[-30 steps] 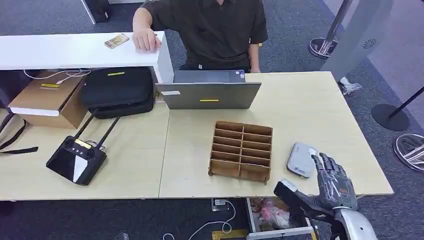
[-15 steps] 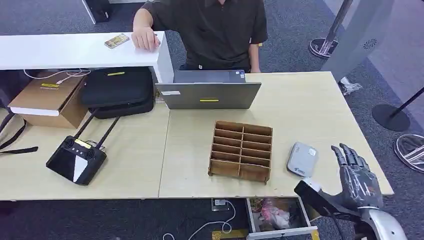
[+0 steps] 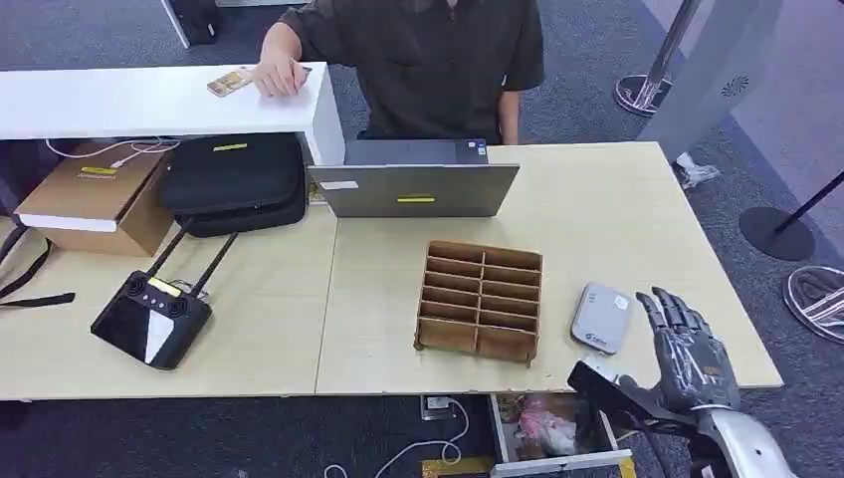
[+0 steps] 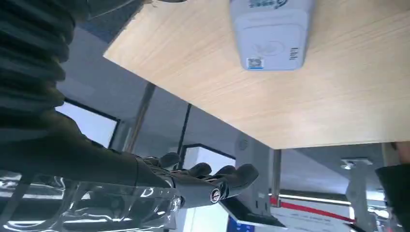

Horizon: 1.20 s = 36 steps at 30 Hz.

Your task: Pass the card to the sensor for recognition and then transmit it.

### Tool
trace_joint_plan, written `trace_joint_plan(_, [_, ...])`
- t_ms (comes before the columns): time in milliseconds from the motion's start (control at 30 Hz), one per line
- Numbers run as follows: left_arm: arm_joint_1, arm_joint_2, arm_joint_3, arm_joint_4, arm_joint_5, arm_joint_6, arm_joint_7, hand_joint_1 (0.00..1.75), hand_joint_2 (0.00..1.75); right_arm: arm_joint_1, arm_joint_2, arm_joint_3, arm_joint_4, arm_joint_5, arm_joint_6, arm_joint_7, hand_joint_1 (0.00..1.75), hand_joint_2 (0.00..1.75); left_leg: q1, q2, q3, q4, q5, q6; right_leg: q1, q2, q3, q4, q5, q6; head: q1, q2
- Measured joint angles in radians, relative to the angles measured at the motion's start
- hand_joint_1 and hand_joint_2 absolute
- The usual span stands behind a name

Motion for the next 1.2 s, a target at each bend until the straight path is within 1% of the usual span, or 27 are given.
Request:
trace_joint_plan(100, [-0.002, 0.0, -0.014, 0.002, 0.01, 0.0, -0.002, 0.0, 0.0, -0.03, 0.003, 0.045, 0.025, 0.0, 0.011, 0.008, 0.0, 1.75, 0.0, 0.0, 0.0, 0.0, 0.0, 0.0, 0.0, 0.0, 0.0, 0.0, 0.0, 0.0, 0.0, 0.0])
trace_joint_plan(167, [-0.004, 0.0, -0.021, 0.002, 0.019, 0.013, 0.003, 0.0, 0.0, -0.046, 0.01, 0.079, 0.042, 0.006, 0.013, 0.028, 0.0, 1.75, 0.0, 0.0, 0.0, 0.0, 0.0, 0.0, 0.0, 0.0, 0.0, 0.0, 0.0, 0.0, 0.0, 0.0])
trace_joint_plan(267, [-0.006, 0.003, -0.036, 0.011, 0.034, 0.016, 0.005, 0.0, 0.0, -0.056, 0.024, 0.122, 0.06, 0.016, 0.011, 0.053, 0.0, 1.75, 0.0, -0.001, 0.0, 0.0, 0.0, 0.0, 0.0, 0.0, 0.0, 0.0, 0.0, 0.0, 0.0, 0.0])
trace_joint_plan(533, [-0.008, 0.004, -0.05, 0.029, 0.037, 0.012, 0.002, 0.0, 0.0, -0.051, 0.109, 0.179, 0.079, 0.046, 0.0, 0.12, 0.0, 1.75, 0.0, -0.001, 0.0, 0.0, 0.0, -0.001, 0.0, 0.0, 0.0, 0.0, -0.001, -0.001, 0.0, 0.0])
trace_joint_plan(667, [-0.01, 0.006, -0.064, 0.035, 0.029, 0.025, 0.003, 0.0, 0.0, -0.043, 0.159, 0.197, 0.089, 0.076, -0.015, 0.146, 0.0, 1.75, 0.0, 0.0, 0.0, 0.0, 0.0, -0.001, 0.0, 0.0, 0.0, 0.0, -0.001, -0.001, 0.0, 0.0])
trace_joint_plan(800, [-0.011, 0.006, -0.076, 0.035, 0.024, 0.033, 0.01, 0.0, 0.0, -0.045, 0.208, 0.206, 0.11, 0.108, -0.032, 0.153, 0.0, 1.75, 0.0, 0.0, 0.0, 0.0, 0.0, -0.001, 0.0, 0.0, 0.0, 0.0, -0.001, -0.001, 0.0, 0.0])
trace_joint_plan(1000, [-0.014, 0.006, -0.103, 0.035, 0.01, 0.05, 0.023, 0.0, 0.0, -0.056, 0.275, 0.225, 0.152, 0.162, -0.045, 0.129, 0.0, 1.75, 0.0, 0.0, 0.0, 0.0, 0.0, -0.001, 0.0, 0.0, 0.0, 0.0, -0.001, -0.001, 0.0, 0.0])
trace_joint_plan(1200, [-0.017, 0.007, -0.119, 0.035, 0.007, 0.049, 0.033, 0.0, 0.0, -0.077, 0.315, 0.243, 0.204, 0.186, -0.06, 0.106, 0.0, 1.75, 0.0, 0.0, -0.001, 0.0, 0.0, -0.001, 0.0, 0.0, 0.0, 0.0, -0.001, -0.001, 0.0, 0.0])
